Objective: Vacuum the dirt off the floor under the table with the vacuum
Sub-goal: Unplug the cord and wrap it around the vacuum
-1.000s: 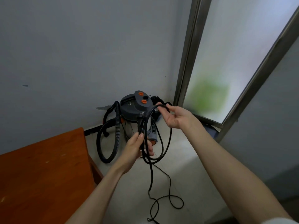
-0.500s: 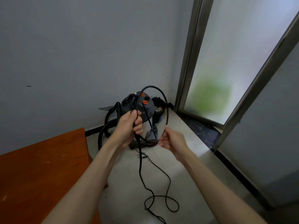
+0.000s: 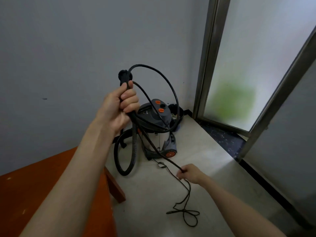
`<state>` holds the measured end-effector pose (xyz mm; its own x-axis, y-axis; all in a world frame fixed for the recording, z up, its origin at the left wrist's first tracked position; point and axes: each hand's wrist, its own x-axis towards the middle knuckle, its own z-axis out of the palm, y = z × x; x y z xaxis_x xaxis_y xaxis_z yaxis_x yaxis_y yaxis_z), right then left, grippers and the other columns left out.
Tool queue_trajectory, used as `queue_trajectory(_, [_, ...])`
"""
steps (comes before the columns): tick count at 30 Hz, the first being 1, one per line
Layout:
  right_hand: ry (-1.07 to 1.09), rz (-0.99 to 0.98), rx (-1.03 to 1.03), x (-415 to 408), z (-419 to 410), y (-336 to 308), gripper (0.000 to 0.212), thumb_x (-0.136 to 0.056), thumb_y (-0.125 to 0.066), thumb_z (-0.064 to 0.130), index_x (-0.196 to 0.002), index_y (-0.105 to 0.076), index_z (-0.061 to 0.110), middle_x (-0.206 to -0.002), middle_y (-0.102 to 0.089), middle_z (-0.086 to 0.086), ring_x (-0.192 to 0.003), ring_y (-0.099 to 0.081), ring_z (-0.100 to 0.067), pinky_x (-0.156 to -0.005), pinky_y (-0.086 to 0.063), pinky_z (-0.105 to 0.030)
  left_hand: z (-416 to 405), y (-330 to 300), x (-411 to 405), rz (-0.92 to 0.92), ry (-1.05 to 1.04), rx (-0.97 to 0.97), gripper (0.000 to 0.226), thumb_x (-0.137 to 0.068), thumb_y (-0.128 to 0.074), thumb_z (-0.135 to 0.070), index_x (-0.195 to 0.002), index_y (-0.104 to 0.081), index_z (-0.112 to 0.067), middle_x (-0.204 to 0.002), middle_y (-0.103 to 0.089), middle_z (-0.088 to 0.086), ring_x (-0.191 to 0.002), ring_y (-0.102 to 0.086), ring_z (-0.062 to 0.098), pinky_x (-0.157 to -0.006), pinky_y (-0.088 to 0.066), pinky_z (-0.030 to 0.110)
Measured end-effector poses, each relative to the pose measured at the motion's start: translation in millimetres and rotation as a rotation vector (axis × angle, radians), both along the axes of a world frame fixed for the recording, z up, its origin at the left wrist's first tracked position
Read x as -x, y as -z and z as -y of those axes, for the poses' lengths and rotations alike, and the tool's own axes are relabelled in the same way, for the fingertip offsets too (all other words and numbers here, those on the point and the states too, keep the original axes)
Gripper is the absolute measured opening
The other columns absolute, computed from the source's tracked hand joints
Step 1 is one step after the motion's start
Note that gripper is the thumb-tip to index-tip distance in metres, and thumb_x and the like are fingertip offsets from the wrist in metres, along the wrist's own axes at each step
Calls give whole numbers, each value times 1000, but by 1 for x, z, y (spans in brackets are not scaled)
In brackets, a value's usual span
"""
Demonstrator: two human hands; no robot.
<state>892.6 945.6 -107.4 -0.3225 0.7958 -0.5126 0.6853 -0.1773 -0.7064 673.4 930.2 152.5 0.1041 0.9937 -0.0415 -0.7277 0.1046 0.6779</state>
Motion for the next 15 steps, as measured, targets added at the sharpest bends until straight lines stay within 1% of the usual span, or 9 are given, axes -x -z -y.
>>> queue_trajectory(2, [58,158,-19,-21,-8,5,19,-91,-61,22,-75,-68,14,-73,-64,-3,-69,-56,-13,-59,-42,-15,4,-6,3,-97,3,-1,28,-101,-28,-21,-81,-48,-15,-46,-30,-10,-30,-25,3,-30,-19,12])
queue_trajectory(3, [62,238,-41,-29,-13,5,23,-93,-58,25,-82,-70,9,-72,-63,-3,-65,-55,-13,-55,-40,-14,4,-6,4,-167,-5,-1,28,-101,-28,-22,-82,-47,-15,-46,-29,-10,-31,-24,2,-31,-18,12])
queue_trajectory(4, [57,308,-44,-36,-18,3,28,-95,-54,27,-86,-69,5,-76,-66,-5,-64,-56,-14,-56,-42,-16,5,-4,2,-244,-19,1,28,-102,-27,-22,-82,-45,-16,-47,-29,-10,-32,-23,1,-32,-17,13])
queue_trajectory(6, [39,400,7,-40,-27,-8,30,-99,-48,27,-80,-60,6,-86,-72,-7,-58,-58,-13,-65,-51,-25,6,4,-2,-417,-69,19,25,-103,-27,-21,-84,-42,-16,-47,-28,-9,-32,-22,2,-32,-17,14])
queue_trajectory(7, [52,393,63,-40,-31,-15,32,-101,-45,26,-78,-55,7,-79,-73,-8,-53,-59,-13,-62,-53,-26,6,10,-4,-518,-96,26,23,-103,-27,-20,-85,-42,-16,-46,-28,-9,-33,-22,2,-33,-17,14])
queue_trajectory(9, [216,191,235,-36,-40,-37,36,-104,-33,28,-79,-46,6,-57,-68,-12,-47,-62,-19,-47,-52,-27,8,25,-7,-748,-128,29,21,-103,-27,-20,-90,-43,-15,-48,-32,-9,-35,-24,4,-36,-19,16])
queue_trajectory(10, [311,51,319,-34,-42,-51,36,-105,-29,29,-79,-42,7,-52,-65,-13,-46,-63,-23,-45,-51,-28,9,35,-8,-874,-132,27,21,-103,-27,-22,-93,-44,-15,-50,-35,-8,-37,-26,5,-38,-22,18])
queue_trajectory(13, [442,-289,462,-26,-47,-91,37,-103,-35,31,-72,-41,12,-49,-60,-7,-48,-66,-22,-39,-49,-25,13,72,-11,-1208,-142,4,20,-102,-30,-24,-94,-48,-17,-58,-47,-5,-43,-39,6,-45,-34,21])
queue_trajectory(15, [485,-523,541,-17,-50,-121,41,-101,-42,31,-63,-43,14,-44,-52,0,-44,-62,-16,-32,-38,-17,18,97,-16,-1320,-147,-17,21,-102,-30,-23,-93,-49,-18,-66,-58,-3,-52,-50,9,-52,-42,24])
